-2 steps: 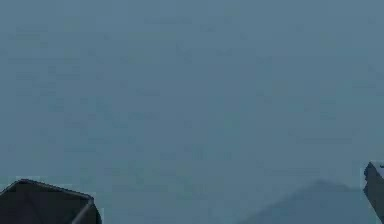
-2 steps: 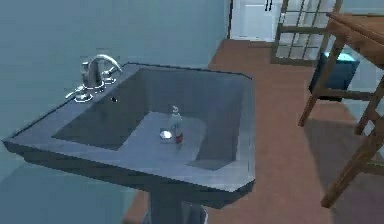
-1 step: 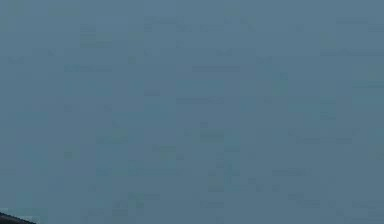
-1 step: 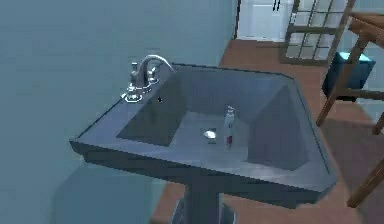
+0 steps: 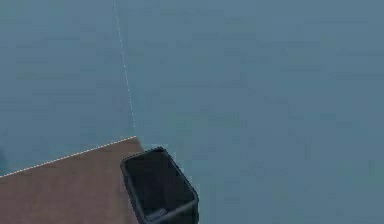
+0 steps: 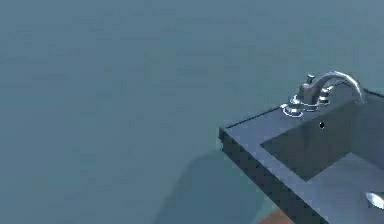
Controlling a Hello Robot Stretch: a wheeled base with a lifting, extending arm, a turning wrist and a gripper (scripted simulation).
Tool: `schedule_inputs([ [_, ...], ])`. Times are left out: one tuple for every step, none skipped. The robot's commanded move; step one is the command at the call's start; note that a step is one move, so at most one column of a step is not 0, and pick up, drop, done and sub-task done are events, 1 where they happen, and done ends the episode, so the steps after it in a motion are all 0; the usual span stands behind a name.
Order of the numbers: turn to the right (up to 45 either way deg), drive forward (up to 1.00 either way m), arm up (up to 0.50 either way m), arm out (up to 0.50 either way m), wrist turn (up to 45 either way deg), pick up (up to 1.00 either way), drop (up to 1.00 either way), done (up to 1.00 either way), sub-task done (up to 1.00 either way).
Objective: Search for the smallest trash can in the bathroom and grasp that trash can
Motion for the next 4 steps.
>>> schedule_inputs([
  [-45.0, 0.00, 0.00, 0.00, 0.0, 0.00, 0.00, 0.00, 0.00],
  [-45.0, 0.00, 0.00, 0.00, 0.0, 0.00, 0.00, 0.00, 0.00],
  [-3.0, 0.00, 0.00, 0.00, 0.0, 0.00, 0.00, 0.00, 0.00],
  [0.0, 0.30, 0.00, 0.00, 0.0, 0.00, 0.00, 0.00, 0.00],
])
